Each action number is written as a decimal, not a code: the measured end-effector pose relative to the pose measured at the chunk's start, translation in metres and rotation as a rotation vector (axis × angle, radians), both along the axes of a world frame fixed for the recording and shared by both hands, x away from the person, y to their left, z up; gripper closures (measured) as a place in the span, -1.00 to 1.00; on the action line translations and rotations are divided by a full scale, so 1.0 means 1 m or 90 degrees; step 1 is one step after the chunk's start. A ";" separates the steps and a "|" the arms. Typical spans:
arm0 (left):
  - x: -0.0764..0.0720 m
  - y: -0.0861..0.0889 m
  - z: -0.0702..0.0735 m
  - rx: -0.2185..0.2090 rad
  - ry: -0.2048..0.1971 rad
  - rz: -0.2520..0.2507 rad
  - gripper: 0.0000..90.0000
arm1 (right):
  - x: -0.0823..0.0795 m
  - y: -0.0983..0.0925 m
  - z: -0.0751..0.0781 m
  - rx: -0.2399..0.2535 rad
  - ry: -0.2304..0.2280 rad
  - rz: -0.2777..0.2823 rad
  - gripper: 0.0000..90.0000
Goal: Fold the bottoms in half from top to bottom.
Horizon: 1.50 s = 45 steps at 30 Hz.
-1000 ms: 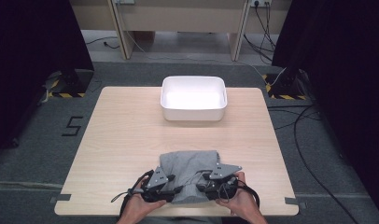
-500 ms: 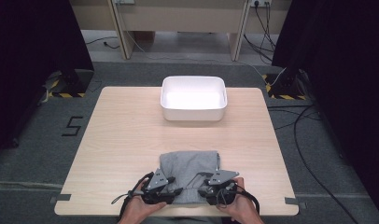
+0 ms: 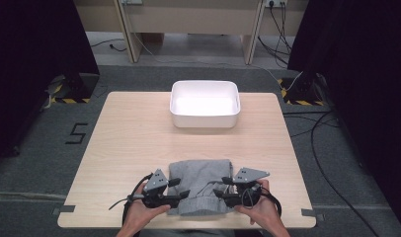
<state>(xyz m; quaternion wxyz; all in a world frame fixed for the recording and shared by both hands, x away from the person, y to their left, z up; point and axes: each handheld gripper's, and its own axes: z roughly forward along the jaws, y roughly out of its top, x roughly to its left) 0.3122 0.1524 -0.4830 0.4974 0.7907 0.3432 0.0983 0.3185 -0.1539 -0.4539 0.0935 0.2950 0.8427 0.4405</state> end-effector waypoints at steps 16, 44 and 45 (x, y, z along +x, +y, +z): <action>0.028 0.004 0.000 0.031 0.017 0.040 -0.12 | 0.032 -0.005 -0.001 -0.018 -0.002 -0.047 -0.03; 0.060 0.000 -0.003 0.033 0.051 0.063 -0.14 | 0.059 0.014 -0.004 -0.033 0.004 -0.050 -0.10; 0.060 0.000 -0.004 0.035 0.053 0.063 -0.14 | 0.060 0.013 -0.005 -0.034 0.005 -0.052 -0.10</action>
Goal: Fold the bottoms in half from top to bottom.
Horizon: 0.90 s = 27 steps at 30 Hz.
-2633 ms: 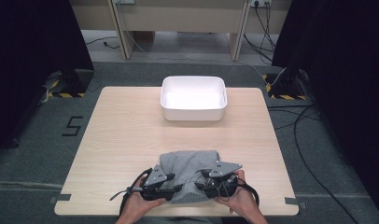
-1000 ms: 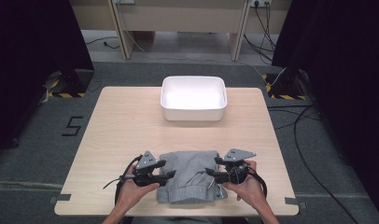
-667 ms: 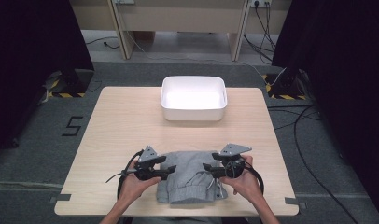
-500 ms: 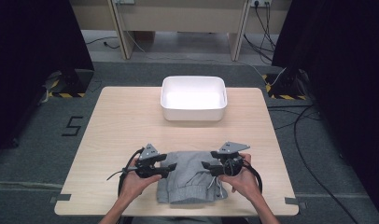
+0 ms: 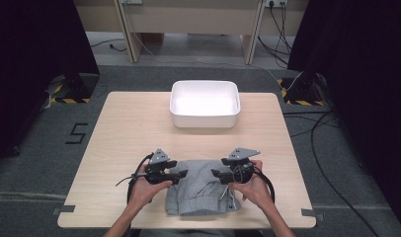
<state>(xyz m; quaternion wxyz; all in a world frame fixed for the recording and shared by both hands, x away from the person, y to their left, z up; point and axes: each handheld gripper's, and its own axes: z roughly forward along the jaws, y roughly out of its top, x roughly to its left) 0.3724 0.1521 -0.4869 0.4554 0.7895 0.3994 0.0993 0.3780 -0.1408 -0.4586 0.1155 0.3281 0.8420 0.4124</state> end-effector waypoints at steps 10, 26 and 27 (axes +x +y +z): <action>0.000 0.002 -0.006 0.013 0.006 0.006 -0.14 | 0.001 -0.006 -0.005 -0.003 0.012 -0.008 -0.11; 0.001 0.002 -0.023 0.044 0.021 0.008 -0.13 | 0.000 -0.007 -0.017 -0.027 0.027 -0.006 -0.12; 0.001 0.002 -0.023 0.045 0.022 0.007 -0.13 | 0.001 -0.007 -0.017 -0.028 0.026 -0.005 -0.12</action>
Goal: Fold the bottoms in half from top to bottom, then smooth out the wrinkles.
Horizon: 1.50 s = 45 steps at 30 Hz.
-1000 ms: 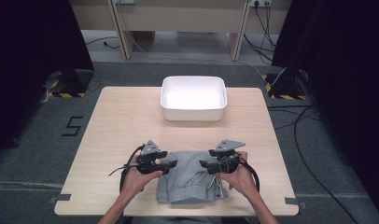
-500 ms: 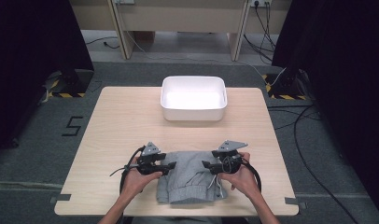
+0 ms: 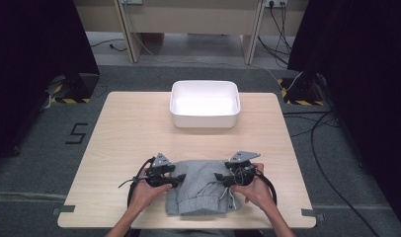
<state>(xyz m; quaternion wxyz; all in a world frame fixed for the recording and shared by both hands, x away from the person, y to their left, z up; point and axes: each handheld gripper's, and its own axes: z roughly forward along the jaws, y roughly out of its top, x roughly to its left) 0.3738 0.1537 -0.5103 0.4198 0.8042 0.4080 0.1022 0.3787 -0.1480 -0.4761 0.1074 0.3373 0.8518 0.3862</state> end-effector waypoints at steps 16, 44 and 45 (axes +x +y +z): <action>-0.003 -0.003 -0.003 0.061 -0.033 -0.014 -0.02 | 0.000 0.002 -0.015 -0.028 0.014 0.006 -0.12; 0.025 0.017 -0.001 0.083 -0.029 0.015 0.07 | 0.022 0.028 -0.025 -0.016 0.018 0.021 -0.05; 0.027 0.019 -0.001 0.086 -0.027 0.016 0.07 | 0.024 0.030 -0.025 -0.014 0.017 0.022 -0.05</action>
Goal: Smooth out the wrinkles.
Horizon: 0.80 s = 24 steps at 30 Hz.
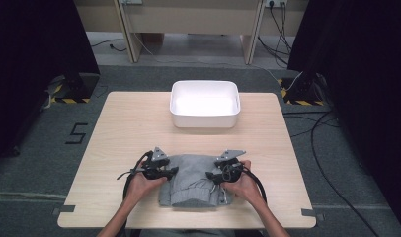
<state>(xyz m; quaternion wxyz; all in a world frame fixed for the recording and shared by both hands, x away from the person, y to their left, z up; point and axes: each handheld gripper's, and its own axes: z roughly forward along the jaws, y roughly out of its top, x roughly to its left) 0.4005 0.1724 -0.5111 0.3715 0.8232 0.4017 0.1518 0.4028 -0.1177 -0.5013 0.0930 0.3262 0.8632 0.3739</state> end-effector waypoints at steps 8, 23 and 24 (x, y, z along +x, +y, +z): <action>0.011 0.015 0.001 0.006 0.006 0.020 0.07 | 0.015 0.015 0.000 0.006 0.005 0.005 -0.05; 0.038 0.058 0.000 0.002 0.010 0.077 0.06 | 0.048 0.057 -0.001 0.015 0.007 0.019 -0.05; 0.039 0.061 0.000 0.003 0.012 0.079 0.06 | 0.050 0.060 -0.001 0.015 0.009 0.019 -0.05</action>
